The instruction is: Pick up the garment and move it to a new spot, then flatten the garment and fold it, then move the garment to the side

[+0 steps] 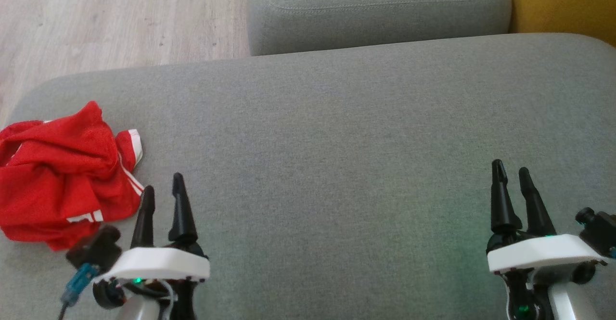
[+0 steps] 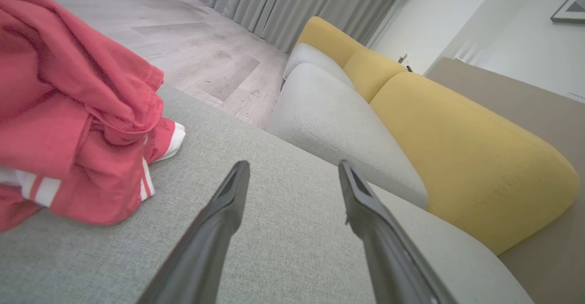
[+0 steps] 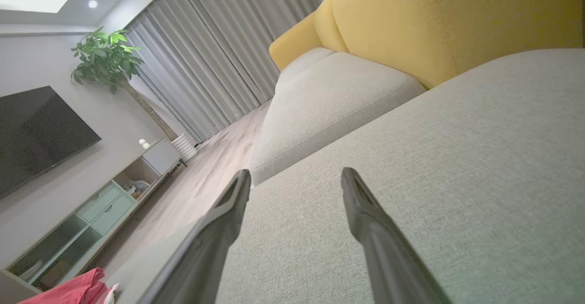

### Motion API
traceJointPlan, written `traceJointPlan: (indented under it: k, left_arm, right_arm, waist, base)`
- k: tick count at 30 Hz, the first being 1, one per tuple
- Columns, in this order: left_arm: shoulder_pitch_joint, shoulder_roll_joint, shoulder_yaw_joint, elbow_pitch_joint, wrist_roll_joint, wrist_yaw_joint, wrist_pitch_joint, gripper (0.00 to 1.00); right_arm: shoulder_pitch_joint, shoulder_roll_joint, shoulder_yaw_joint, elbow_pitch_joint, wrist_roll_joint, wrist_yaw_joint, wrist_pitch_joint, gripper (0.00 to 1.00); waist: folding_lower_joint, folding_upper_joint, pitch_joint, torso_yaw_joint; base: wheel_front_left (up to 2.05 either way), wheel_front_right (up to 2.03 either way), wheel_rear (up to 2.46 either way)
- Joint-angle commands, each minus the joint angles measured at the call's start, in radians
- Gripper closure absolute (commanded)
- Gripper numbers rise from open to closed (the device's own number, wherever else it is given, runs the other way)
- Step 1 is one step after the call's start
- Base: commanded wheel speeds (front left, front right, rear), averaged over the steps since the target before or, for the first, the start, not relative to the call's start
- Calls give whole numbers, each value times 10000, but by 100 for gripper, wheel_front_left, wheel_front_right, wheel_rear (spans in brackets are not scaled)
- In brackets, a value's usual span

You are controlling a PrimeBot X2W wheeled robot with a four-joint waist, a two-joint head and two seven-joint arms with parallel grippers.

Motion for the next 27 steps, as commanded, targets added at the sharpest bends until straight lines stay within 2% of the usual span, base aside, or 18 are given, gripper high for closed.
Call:
traceJointPlan:
  k: [1, 27]
  left_arm:
    - [-581, 201, 16, -399, 369, 128, -120, 0]
    - [-1492, 1635, -3167, 234, 3929, 2367, -910, 0]
  right_arm:
    - [-390, -69, 198, -467, -381, -4, -148, 0]
    - [-269, -85, 625, -1083, -4524, -6, -944, 0]
  waist:
    - [0, 0, 3, 2]
    - [0, 0, -25, 35]
  base:
    - [0, 0, 0]
    - [0, 0, 0]
